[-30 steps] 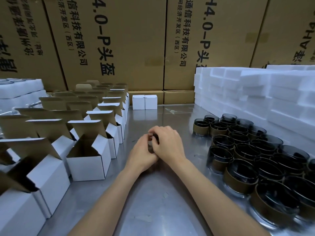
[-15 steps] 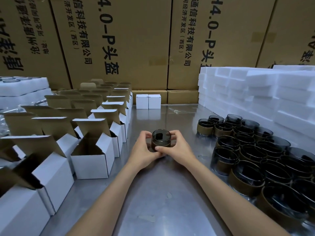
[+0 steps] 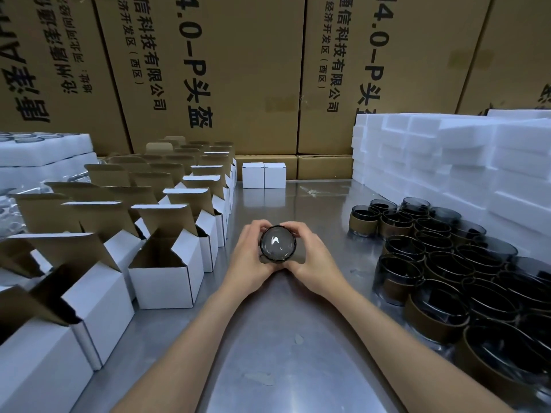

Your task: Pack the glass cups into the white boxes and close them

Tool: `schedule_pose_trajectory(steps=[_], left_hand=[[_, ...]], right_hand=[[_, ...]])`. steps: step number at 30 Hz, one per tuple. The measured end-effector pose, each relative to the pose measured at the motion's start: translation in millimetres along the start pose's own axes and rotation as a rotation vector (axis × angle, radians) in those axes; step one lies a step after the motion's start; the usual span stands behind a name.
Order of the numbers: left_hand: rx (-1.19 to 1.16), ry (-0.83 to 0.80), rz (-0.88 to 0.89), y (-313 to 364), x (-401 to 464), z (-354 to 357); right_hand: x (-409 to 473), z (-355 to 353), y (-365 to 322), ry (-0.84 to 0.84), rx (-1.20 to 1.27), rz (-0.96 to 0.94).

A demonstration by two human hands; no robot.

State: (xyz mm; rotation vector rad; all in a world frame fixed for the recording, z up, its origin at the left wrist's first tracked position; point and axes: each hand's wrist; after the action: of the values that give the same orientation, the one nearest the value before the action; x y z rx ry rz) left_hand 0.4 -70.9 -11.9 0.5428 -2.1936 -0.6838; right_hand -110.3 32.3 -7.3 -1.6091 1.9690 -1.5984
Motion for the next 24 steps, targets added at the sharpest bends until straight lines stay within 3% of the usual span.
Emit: schedule_pose_trajectory(steps=[10,19,24], left_hand=[[-0.024,-0.066,-0.008,0,-1,0],[-0.099,-0.159,-0.009,1,-3,-2],[-0.164,-0.064,-0.056,7,-2,-3]], right_hand=[[-3,-3,1,0.008,-0.038,-0.004],[-4,-15,-16,0.063,0.583,0.237],[-1,-17,-18,0.093,0.654,0.362]])
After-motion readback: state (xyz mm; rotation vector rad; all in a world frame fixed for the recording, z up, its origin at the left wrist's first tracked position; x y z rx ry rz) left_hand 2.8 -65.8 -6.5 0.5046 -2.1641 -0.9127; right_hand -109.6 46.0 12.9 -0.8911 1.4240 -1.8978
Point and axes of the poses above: each hand's wrist, its own x-axis towards the middle knuckle, its own z-axis out of the palm, y = z × x, and after that the axes turned 11 degrees about x, right-handed
